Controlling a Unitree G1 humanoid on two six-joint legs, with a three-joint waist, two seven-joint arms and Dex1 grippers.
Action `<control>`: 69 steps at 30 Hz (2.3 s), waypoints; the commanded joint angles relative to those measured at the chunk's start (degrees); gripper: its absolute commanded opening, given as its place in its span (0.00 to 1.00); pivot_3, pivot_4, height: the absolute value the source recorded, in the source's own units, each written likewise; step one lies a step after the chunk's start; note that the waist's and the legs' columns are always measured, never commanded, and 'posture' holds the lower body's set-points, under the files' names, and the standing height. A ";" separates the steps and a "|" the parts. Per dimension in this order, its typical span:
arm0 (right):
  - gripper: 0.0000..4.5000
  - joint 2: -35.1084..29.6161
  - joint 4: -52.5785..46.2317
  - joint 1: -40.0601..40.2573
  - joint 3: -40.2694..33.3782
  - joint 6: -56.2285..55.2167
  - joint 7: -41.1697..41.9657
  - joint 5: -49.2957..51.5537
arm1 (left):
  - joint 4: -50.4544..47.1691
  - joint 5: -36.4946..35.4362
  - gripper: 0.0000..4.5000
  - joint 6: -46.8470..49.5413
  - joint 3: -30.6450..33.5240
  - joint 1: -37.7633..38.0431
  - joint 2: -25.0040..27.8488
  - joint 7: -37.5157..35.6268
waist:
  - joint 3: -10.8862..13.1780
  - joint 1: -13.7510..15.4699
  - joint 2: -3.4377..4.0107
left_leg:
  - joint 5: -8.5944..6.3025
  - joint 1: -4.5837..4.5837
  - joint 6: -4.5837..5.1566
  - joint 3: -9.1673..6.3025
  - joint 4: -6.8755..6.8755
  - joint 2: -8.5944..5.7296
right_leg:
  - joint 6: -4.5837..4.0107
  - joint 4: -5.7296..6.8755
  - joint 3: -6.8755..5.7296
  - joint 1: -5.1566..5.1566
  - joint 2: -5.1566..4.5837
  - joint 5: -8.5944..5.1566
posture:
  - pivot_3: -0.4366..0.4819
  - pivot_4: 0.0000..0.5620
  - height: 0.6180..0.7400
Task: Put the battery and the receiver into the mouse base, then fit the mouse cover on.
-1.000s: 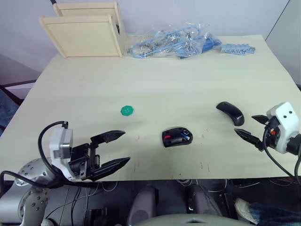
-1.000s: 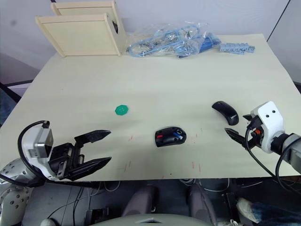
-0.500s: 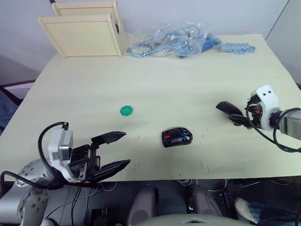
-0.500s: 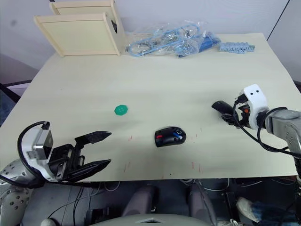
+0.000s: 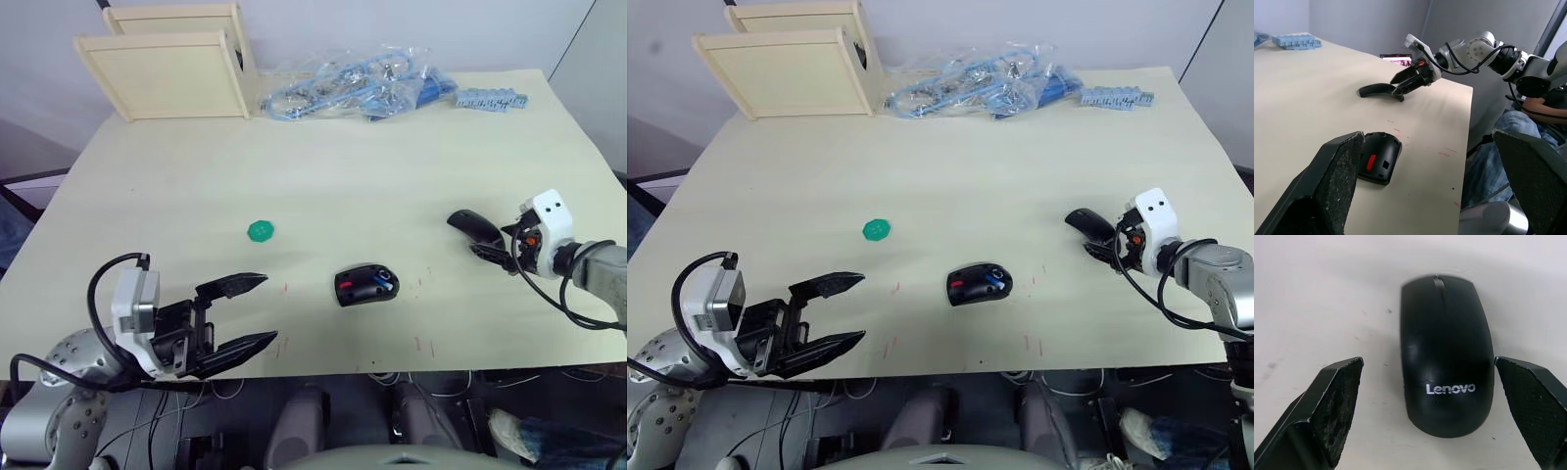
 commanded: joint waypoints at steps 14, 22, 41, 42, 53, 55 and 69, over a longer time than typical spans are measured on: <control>1.00 0.83 10.46 -4.99 0.29 -6.41 3.30 -5.98 | 1.66 -0.28 0.99 -2.36 0.63 0.54 1.58 -3.77 | 0.00 -0.06 0.00 | 0.00 -0.02 0.00 0.03 0.00 0.00 | -0.01 -0.02 0.01 -0.02 0.01 0.00 | 0.48 0.27 1.00; 1.00 2.48 11.98 -6.11 0.94 -6.77 4.12 -7.50 | -9.83 -5.59 0.99 -0.89 4.67 7.83 1.84 0.70 | 0.02 0.16 0.00 | 0.00 -0.02 0.00 -0.03 -0.01 0.06 | 0.00 -0.03 0.10 -0.04 -0.03 0.00 | 0.48 0.27 1.00; 1.00 2.29 9.39 -5.29 -0.36 -4.07 4.67 -7.17 | -2.51 -3.80 0.99 5.85 -6.91 -11.76 6.47 10.95 | 0.09 -0.15 0.08 | 0.00 -0.07 0.00 0.03 -0.02 -0.02 | 0.00 -0.03 0.04 -0.06 0.03 0.00 | 0.48 0.27 1.00; 1.00 2.30 9.39 -5.27 -0.40 -4.05 4.67 -7.17 | -2.42 -3.69 0.99 5.85 -7.06 -11.95 6.45 10.92 | 0.09 -0.15 0.08 | 0.00 -0.08 0.00 0.02 -0.03 -0.01 | 0.00 -0.03 0.06 -0.09 0.02 0.00 | 0.48 0.27 1.00; 1.00 1.81 9.21 -5.10 -0.77 -3.23 4.82 -7.04 | -4.09 -4.51 0.99 6.31 -6.33 -11.20 6.38 11.13 | 0.10 -0.02 0.09 | 0.00 -0.10 0.00 0.01 -0.04 -0.01 | 0.00 0.02 0.08 -0.15 0.02 0.00 | 0.48 0.27 1.00; 1.00 1.73 9.12 -5.01 -0.91 -3.15 4.68 -7.17 | -4.10 -4.56 0.99 6.23 -6.07 -10.89 6.46 10.88 | 0.10 -0.02 0.09 | 0.00 -0.10 0.00 0.01 -0.04 -0.01 | 0.00 0.02 0.07 -0.15 0.02 0.00 | 0.48 0.27 1.00; 1.00 1.05 8.45 -4.69 -2.59 -1.80 5.06 -6.92 | -2.86 -3.96 0.99 5.29 -4.15 -8.54 6.43 7.56 | 0.11 0.01 0.09 | 0.00 -0.10 0.00 0.03 -0.04 -0.01 | 0.00 0.02 0.08 -0.15 0.02 0.00 | 0.48 0.27 1.00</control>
